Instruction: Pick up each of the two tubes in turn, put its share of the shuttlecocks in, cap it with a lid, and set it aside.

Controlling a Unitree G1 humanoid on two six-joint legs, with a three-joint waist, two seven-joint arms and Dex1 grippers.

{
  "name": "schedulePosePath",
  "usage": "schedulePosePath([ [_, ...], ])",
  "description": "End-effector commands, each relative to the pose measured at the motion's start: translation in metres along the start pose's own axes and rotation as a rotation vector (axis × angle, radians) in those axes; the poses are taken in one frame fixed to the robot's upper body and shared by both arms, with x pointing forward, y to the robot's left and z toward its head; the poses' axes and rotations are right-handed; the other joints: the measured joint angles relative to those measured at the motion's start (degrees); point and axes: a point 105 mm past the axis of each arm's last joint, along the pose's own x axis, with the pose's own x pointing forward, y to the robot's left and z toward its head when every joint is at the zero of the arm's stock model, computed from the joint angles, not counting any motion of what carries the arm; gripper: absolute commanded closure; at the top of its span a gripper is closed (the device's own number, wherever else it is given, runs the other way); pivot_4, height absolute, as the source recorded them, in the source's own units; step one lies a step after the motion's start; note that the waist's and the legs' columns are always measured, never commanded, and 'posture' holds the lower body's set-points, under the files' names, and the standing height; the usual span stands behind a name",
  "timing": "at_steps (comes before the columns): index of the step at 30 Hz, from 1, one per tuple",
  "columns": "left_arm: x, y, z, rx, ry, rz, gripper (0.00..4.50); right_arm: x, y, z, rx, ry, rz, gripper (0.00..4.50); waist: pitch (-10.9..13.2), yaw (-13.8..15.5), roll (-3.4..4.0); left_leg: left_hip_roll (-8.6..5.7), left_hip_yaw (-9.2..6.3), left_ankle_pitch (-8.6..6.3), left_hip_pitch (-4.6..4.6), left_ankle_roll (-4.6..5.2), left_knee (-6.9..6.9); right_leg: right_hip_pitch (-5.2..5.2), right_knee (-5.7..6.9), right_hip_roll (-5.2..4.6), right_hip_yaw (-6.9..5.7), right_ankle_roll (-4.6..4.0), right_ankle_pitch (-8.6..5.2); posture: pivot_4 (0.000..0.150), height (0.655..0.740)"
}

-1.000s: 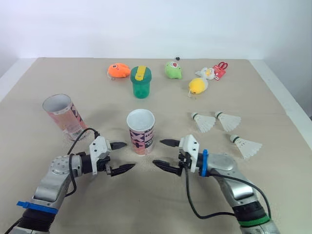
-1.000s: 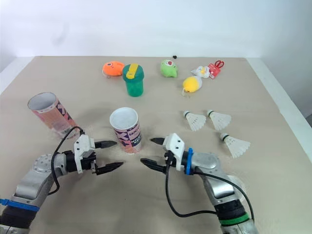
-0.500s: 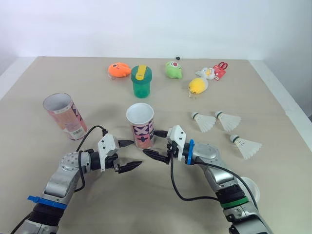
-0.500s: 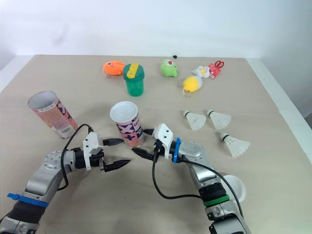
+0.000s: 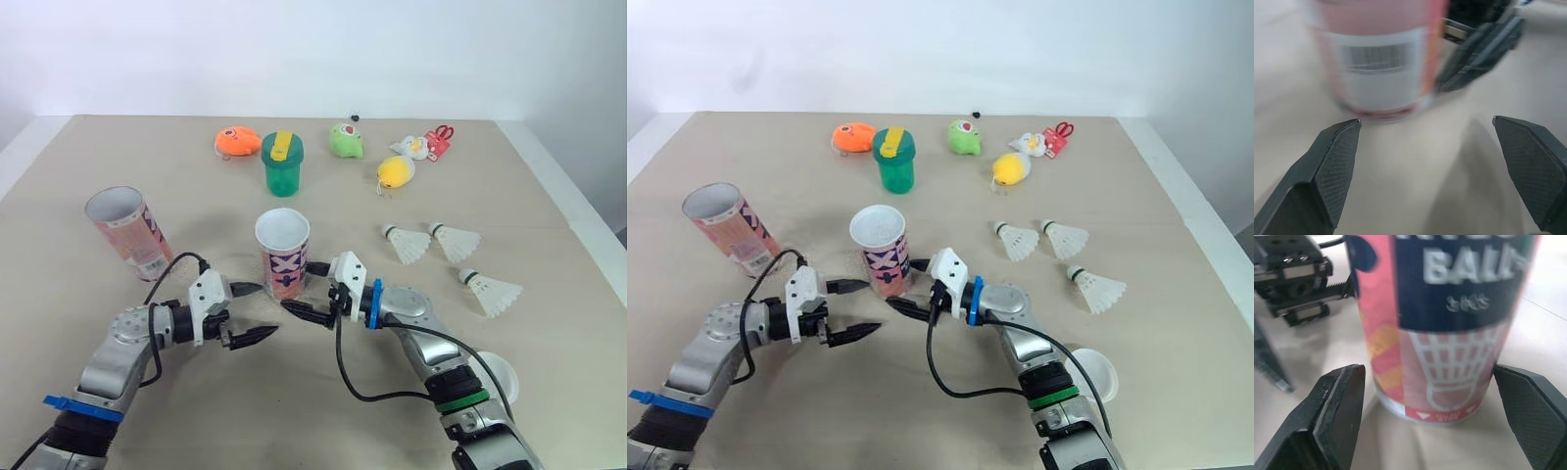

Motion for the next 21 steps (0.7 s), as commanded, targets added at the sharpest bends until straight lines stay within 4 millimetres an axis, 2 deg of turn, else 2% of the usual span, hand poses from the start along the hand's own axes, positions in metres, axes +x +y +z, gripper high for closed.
schedulePosePath([
  [1,0.001,0.011,0.018,0.03,-0.06,0.036,0.0,0.005,0.003,0.005,-0.014,-0.016,0.024,0.06,0.0,0.01,0.0,-0.01,0.0,0.0,0.0,0.0,0.04,0.01,0.01,-0.01,0.0,0.02,0.01,0.15,0.74],
  [7,0.014,0.003,0.016,0.016,-0.077,0.0,0.0,0.009,0.001,0.007,-0.016,-0.023,0.026,0.06,0.0,-0.07,0.0,-0.01,0.12,0.0,-0.01,-0.01,0.24,0.03,0.03,0.0,0.12,0.12,0.11,0.15,0.74],
  [13,0.019,-0.003,0.015,0.007,-0.075,-0.027,0.0,0.01,-0.001,0.009,-0.019,-0.024,0.022,0.06,0.0,-0.04,-0.01,-0.02,0.1,0.0,-0.01,-0.01,0.4,0.03,0.22,0.0,0.12,0.12,0.12,0.15,0.74],
  [14,0.018,-0.002,0.014,0.007,-0.072,-0.024,0.0,0.011,-0.002,0.009,-0.019,-0.023,0.021,0.06,0.0,-0.04,-0.01,-0.02,0.1,0.01,-0.01,-0.01,0.42,0.03,0.25,0.0,0.12,0.12,0.12,0.15,0.74],
  [15,0.018,-0.002,0.013,0.006,-0.07,-0.021,0.0,0.011,-0.002,0.009,-0.018,-0.023,0.021,0.44,0.0,-0.04,-0.01,-0.02,0.1,0.01,-0.01,-0.01,0.45,0.03,0.28,0.0,0.12,0.12,0.12,0.15,0.74],
  [21,0.003,0.009,0.016,0.03,-0.051,0.014,0.0,0.008,-0.002,0.012,-0.013,-0.037,0.018,0.44,0.0,-0.03,-0.01,-0.03,0.09,0.02,0.0,-0.01,0.51,-0.01,0.48,0.0,0.14,0.12,0.1,0.15,0.74],
])
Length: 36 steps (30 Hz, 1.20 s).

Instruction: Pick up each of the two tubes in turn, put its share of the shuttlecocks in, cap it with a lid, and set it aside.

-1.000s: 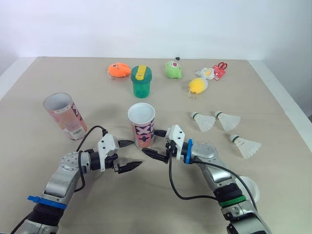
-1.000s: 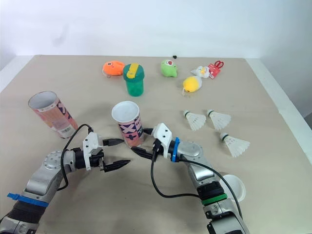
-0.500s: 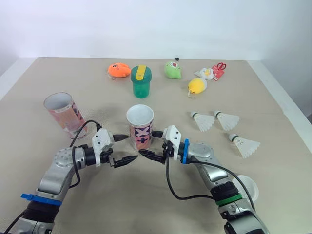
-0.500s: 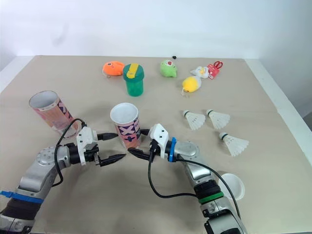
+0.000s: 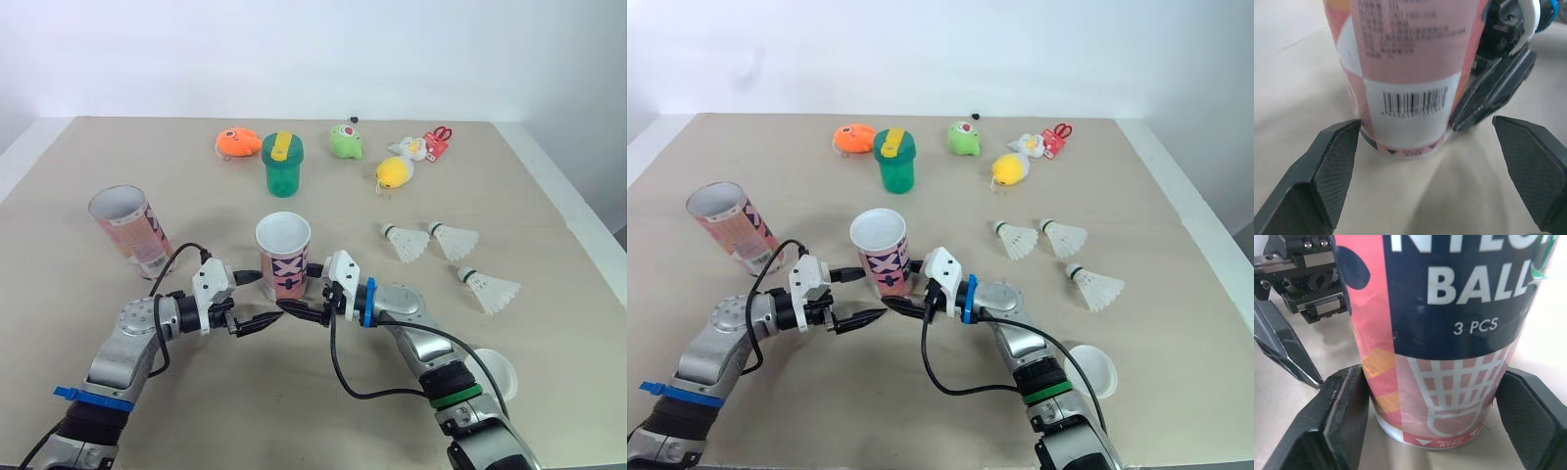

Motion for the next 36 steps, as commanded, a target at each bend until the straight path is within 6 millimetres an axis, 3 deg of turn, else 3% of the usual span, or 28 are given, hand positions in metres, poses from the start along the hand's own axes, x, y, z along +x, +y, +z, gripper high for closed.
schedulePosePath([
  [1,-0.011,0.009,0.014,0.047,-0.018,0.022,0.0,-0.002,-0.003,0.016,-0.02,-0.05,-0.005,0.44,0.0,0.01,0.0,0.0,0.0,0.01,0.0,0.0,0.01,-0.01,0.03,0.0,0.0,0.0,-0.01,0.15,0.74],
  [3,-0.015,0.014,0.024,0.067,-0.027,0.037,0.0,-0.01,-0.006,0.022,-0.021,-0.068,-0.03,0.44,0.0,0.01,0.0,0.0,-0.01,0.01,0.0,-0.01,0.03,-0.02,0.09,0.0,0.0,-0.01,-0.01,0.15,0.74],
  [7,-0.012,0.015,0.058,0.083,-0.105,0.025,0.0,-0.049,-0.02,0.046,-0.012,-0.116,-0.172,0.44,0.02,0.71,-0.02,-0.06,-0.06,0.02,-0.02,-0.01,0.07,-0.01,0.15,-0.06,-0.03,0.04,-0.05,0.15,0.74],
  [12,0.025,-0.009,0.096,0.082,-0.226,-0.077,0.0,-0.12,-0.032,0.068,0.005,-0.142,-0.459,0.44,0.01,1.69,-0.04,-0.27,-0.11,0.02,-0.17,-0.01,0.23,0.07,0.14,-0.33,-0.01,0.37,-0.18,0.15,0.74],
  [16,0.061,-0.035,0.107,0.055,-0.273,-0.193,0.0,-0.187,-0.042,0.08,-0.015,-0.123,-0.742,0.44,0.01,0.69,-0.03,-0.3,0.08,0.0,-0.07,0.0,0.21,0.04,0.16,-0.2,0.26,0.43,-0.16,0.15,0.74],
  [21,0.093,-0.038,0.108,0.064,-0.283,-0.228,0.0,-0.266,-0.054,0.082,-0.009,-0.141,-1.092,0.44,0.0,0.76,-0.01,-0.3,-0.02,0.16,-0.02,0.18,0.22,0.1,0.19,-0.11,0.19,0.6,-0.16,0.15,0.74],
  [23,0.1,-0.038,0.108,0.079,-0.281,-0.237,0.0,-0.292,-0.057,0.077,0.018,-0.157,-1.2,0.44,-0.02,0.42,0.02,-0.31,0.07,0.21,0.05,0.25,0.21,0.09,0.19,-0.1,0.31,0.62,-0.07,0.15,0.74],
  [27,0.119,-0.042,0.113,0.092,-0.302,-0.271,0.0,-0.353,-0.05,0.038,0.109,-0.066,-1.41,0.44,-0.02,0.69,0.03,-0.32,0.13,0.29,0.11,0.38,0.21,0.12,0.19,-0.06,0.41,0.66,0.02,0.15,0.74],
  [30,0.123,-0.044,0.113,0.096,-0.308,-0.282,0.0,-0.366,-0.049,0.021,0.147,-0.008,-1.469,0.44,-0.11,0.57,0.19,-0.37,0.22,0.3,0.1,0.4,0.2,0.11,0.18,-0.08,0.56,0.71,0.01,0.15,0.74],
  [36,0.124,-0.048,0.104,0.087,-0.299,-0.292,0.0,-0.373,-0.057,-0.003,0.203,0.03,-1.561,0.44,-0.25,-0.38,0.43,-0.37,0.48,0.29,0.22,0.44,0.18,0.07,0.19,-0.06,0.86,0.81,0.1,0.15,0.74],
])
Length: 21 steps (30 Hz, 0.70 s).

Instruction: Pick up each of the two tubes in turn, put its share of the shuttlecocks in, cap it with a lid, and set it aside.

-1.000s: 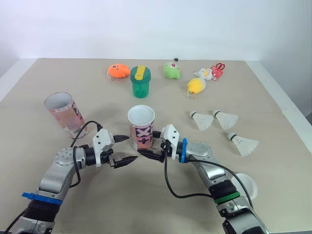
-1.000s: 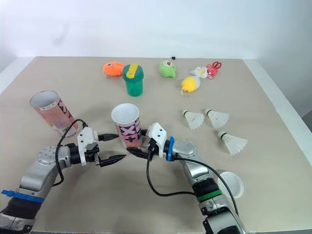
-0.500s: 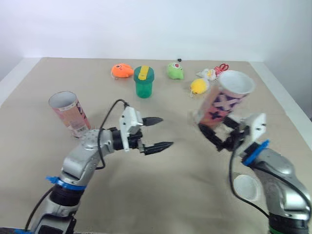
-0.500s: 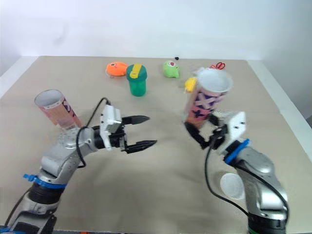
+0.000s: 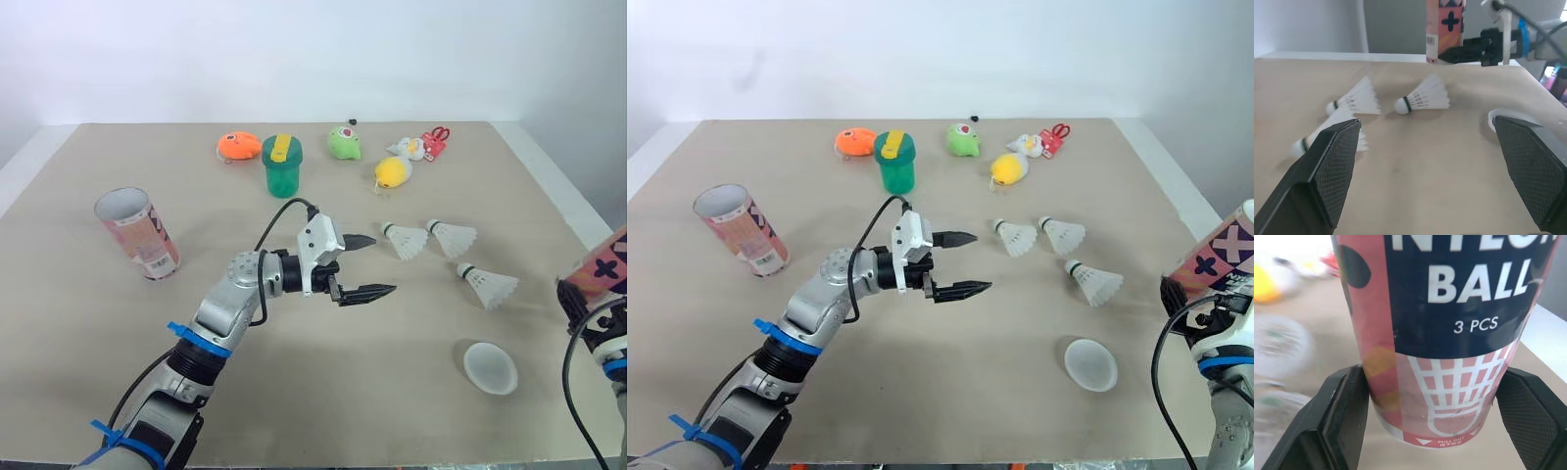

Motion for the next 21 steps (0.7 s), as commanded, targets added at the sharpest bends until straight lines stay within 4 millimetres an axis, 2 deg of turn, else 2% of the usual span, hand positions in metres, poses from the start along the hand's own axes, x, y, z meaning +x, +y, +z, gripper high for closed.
schedulePosePath([
  [1,0.0,-0.003,0.004,0.031,-0.013,-0.016,0.0,0.008,-0.003,0.009,-0.032,-0.048,-0.037,0.44,-0.02,-0.14,0.03,0.0,0.0,0.01,0.03,0.01,0.0,0.02,0.0,0.01,0.01,0.0,0.02,0.15,0.74],
  [10,-0.005,-0.001,0.001,0.037,0.004,0.0,0.0,0.01,0.0,-0.019,-0.025,0.065,-0.034,0.44,-0.06,-0.13,0.1,-0.06,0.04,0.04,-0.03,0.06,0.0,0.01,0.0,-0.05,0.06,0.08,0.01,0.15,0.74],
  [12,-0.006,-0.002,0.0,0.036,0.005,0.001,0.0,0.01,-0.001,-0.02,-0.014,0.061,-0.042,0.28,-0.06,-0.13,0.1,-0.06,0.04,0.04,-0.03,0.06,0.0,0.02,-0.01,-0.04,0.07,0.08,0.01,0.15,0.74],
  [17,-0.008,0.0,-0.001,0.037,0.01,0.006,0.0,0.005,0.0,-0.022,-0.014,0.055,-0.043,0.28,-0.06,-0.13,0.1,-0.06,0.03,0.04,-0.02,0.06,0.0,0.02,-0.01,-0.03,0.06,0.08,0.02,0.15,0.74],
  [21,-0.012,0.004,-0.003,0.036,0.019,0.014,0.0,-0.009,0.002,-0.018,-0.008,0.026,-0.028,0.28,-0.06,-0.12,0.1,-0.06,-0.01,0.04,-0.03,0.06,-0.01,0.02,-0.01,-0.02,0.04,0.08,-0.01,0.15,0.74],
])
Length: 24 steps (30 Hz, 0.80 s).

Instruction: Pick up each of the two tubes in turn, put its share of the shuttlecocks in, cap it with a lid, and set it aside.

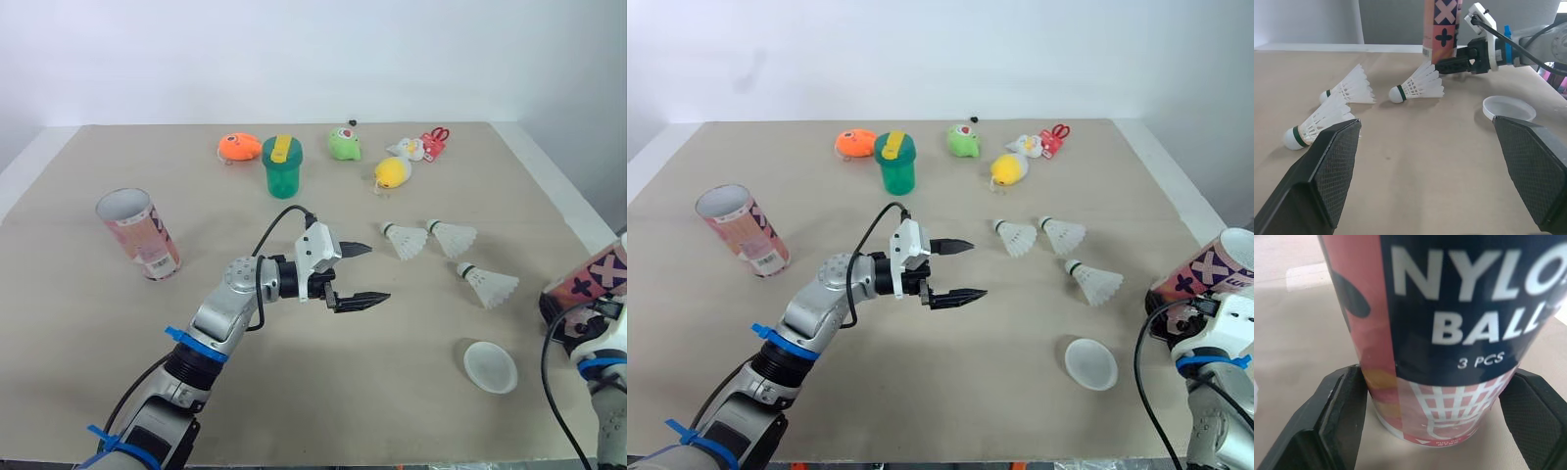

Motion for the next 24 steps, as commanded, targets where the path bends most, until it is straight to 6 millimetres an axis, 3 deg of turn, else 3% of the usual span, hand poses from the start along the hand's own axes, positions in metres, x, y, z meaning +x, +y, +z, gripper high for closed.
schedulePosePath([
  [1,-0.005,0.005,0.005,0.031,-0.015,0.015,0.0,-0.015,-0.001,0.014,0.006,-0.067,0.003,0.28,0.0,0.0,0.0,0.0,0.0,0.0,0.0,0.0,-0.01,0.0,0.0,0.0,0.0,0.0,0.0,0.15,0.74],
  [6,-0.008,0.005,0.001,0.024,-0.002,0.007,0.0,-0.026,0.001,0.0,0.009,-0.024,0.004,0.28,0.0,0.0,0.0,0.0,0.0,0.0,0.0,0.0,0.0,0.0,0.0,-0.01,0.01,0.01,0.0,0.15,0.74],
  [14,-0.009,0.007,0.003,0.031,-0.001,0.002,0.0,-0.032,0.0,-0.04,-0.009,0.195,0.006,0.28,-0.04,0.01,-0.06,-0.01,-0.02,0.0,0.01,0.0,0.03,0.04,0.0,0.01,0.04,-0.02,0.0,0.15,0.74],
  [24,-0.009,0.005,0.002,0.028,-0.003,0.006,0.0,-0.042,0.004,-0.051,0.011,0.243,0.03,0.28,-0.26,0.29,-0.42,0.04,-0.24,0.0,0.0,0.0,-0.02,0.08,-0.01,0.07,-0.16,-0.13,-0.08,0.15,0.74],
])
